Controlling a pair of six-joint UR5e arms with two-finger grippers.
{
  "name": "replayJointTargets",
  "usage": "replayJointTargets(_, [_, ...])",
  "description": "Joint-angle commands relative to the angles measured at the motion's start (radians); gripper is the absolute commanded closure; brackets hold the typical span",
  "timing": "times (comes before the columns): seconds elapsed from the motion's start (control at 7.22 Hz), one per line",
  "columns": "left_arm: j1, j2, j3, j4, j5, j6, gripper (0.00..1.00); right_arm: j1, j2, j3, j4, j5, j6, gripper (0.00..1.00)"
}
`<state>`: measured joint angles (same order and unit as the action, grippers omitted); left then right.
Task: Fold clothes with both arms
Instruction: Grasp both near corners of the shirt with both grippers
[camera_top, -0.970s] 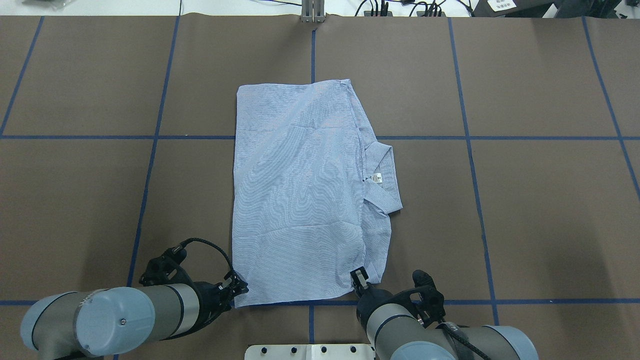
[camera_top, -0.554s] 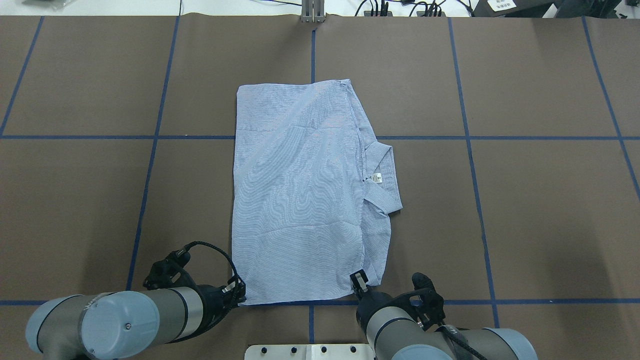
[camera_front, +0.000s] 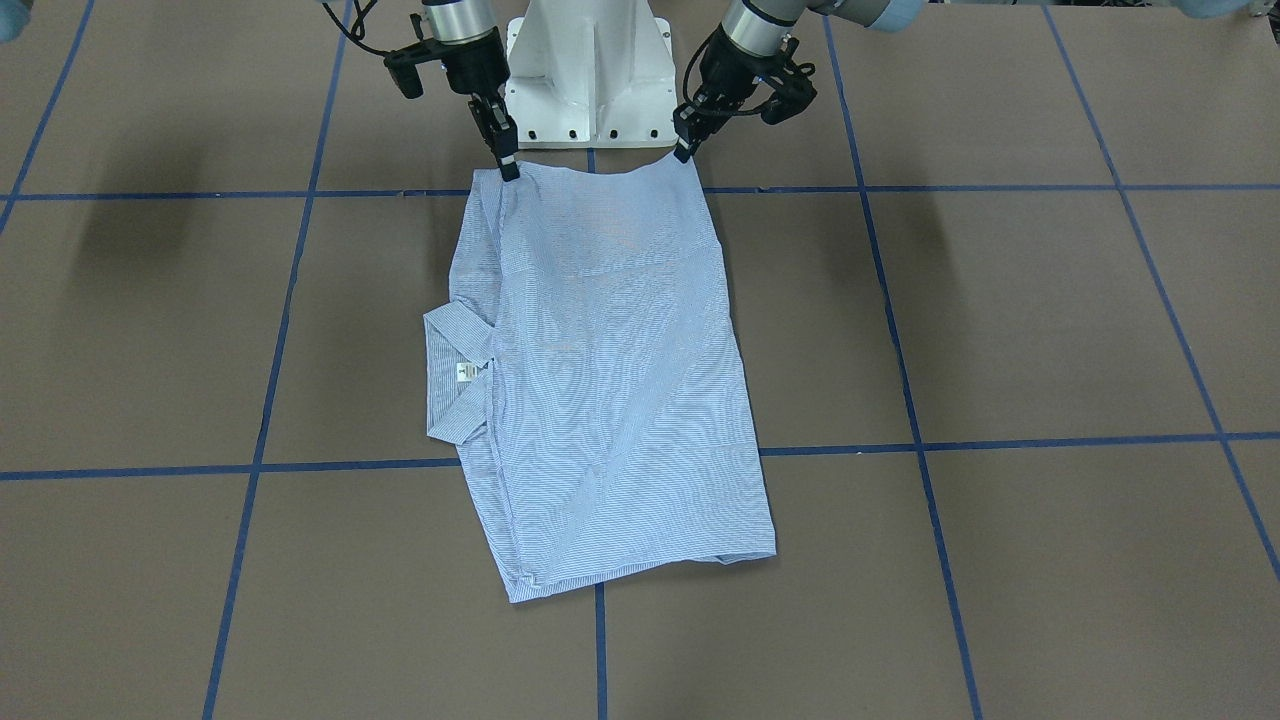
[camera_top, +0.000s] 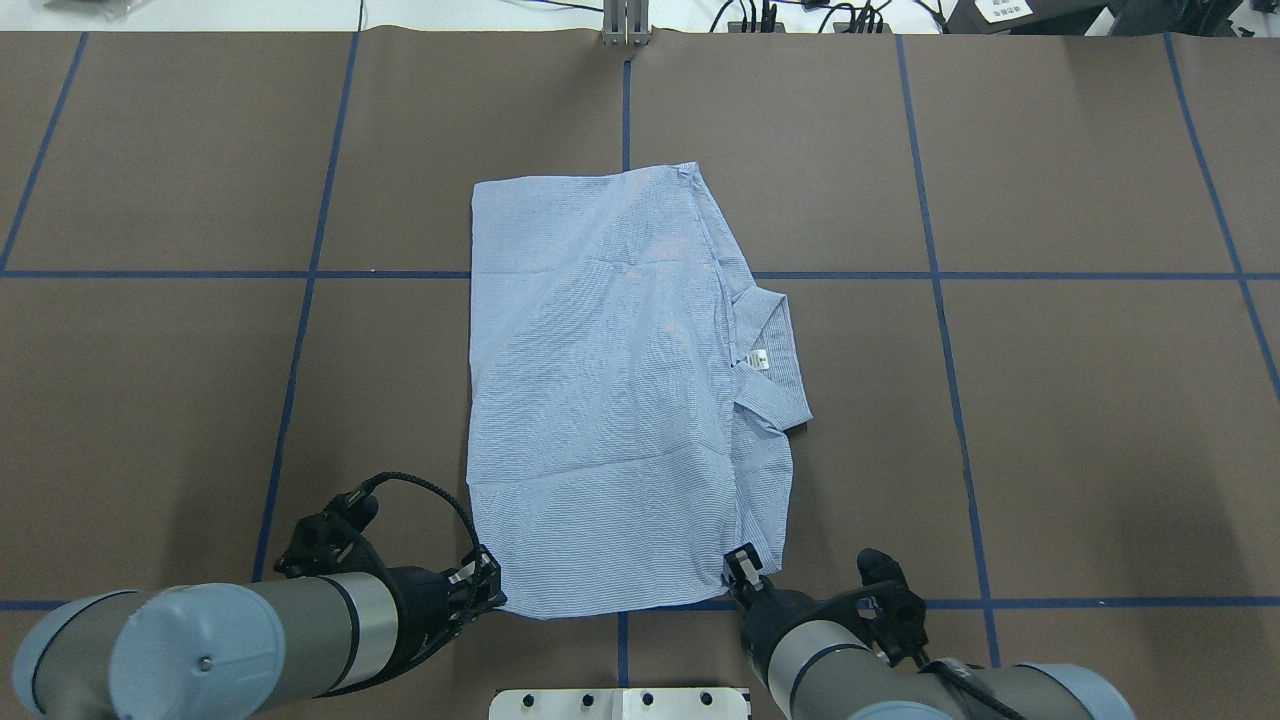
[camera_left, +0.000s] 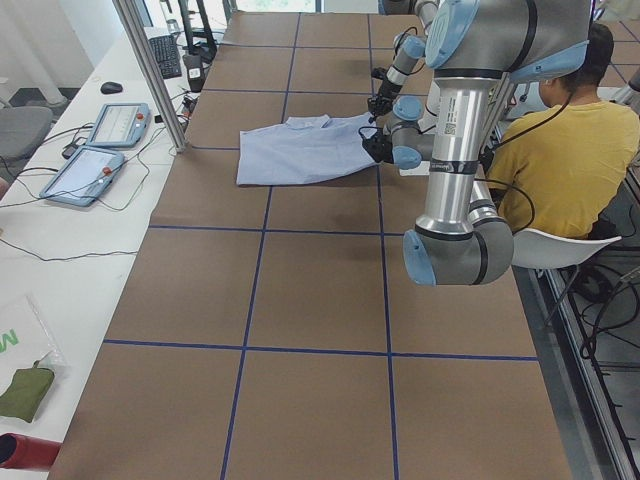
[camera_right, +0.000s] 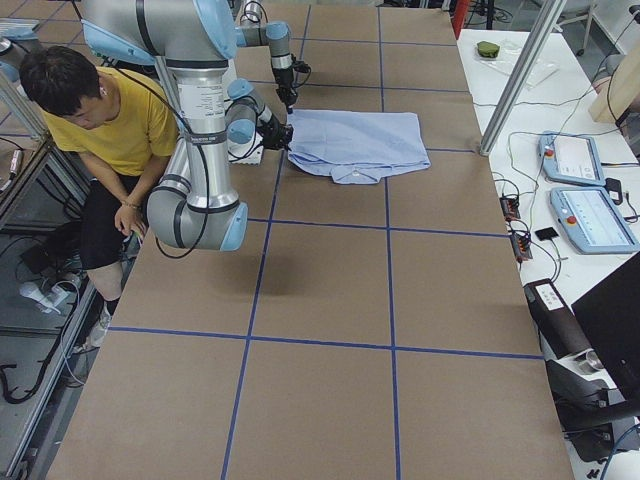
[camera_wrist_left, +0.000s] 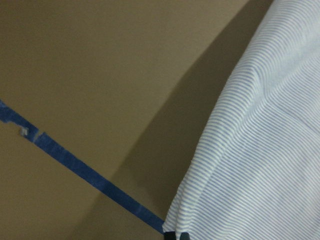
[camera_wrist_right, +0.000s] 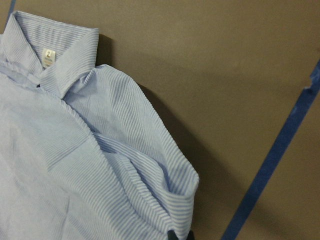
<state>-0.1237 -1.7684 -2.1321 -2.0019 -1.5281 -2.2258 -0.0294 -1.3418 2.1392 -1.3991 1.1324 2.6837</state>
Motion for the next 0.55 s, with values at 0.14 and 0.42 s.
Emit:
replayJointTargets(0.14, [-0.052, 0.014, -0.176, 0.04, -0.059, 0.006, 1.0, 0.034, -0.002, 0.245, -0.208, 0.007, -0.001, 1.0])
replayJointTargets(0.42, [-0.277, -0.054, -0.105, 0.038, -0.23, 0.025, 1.0, 0.271, 0.148, 0.127, -0.277, 0.192, -0.053, 1.0])
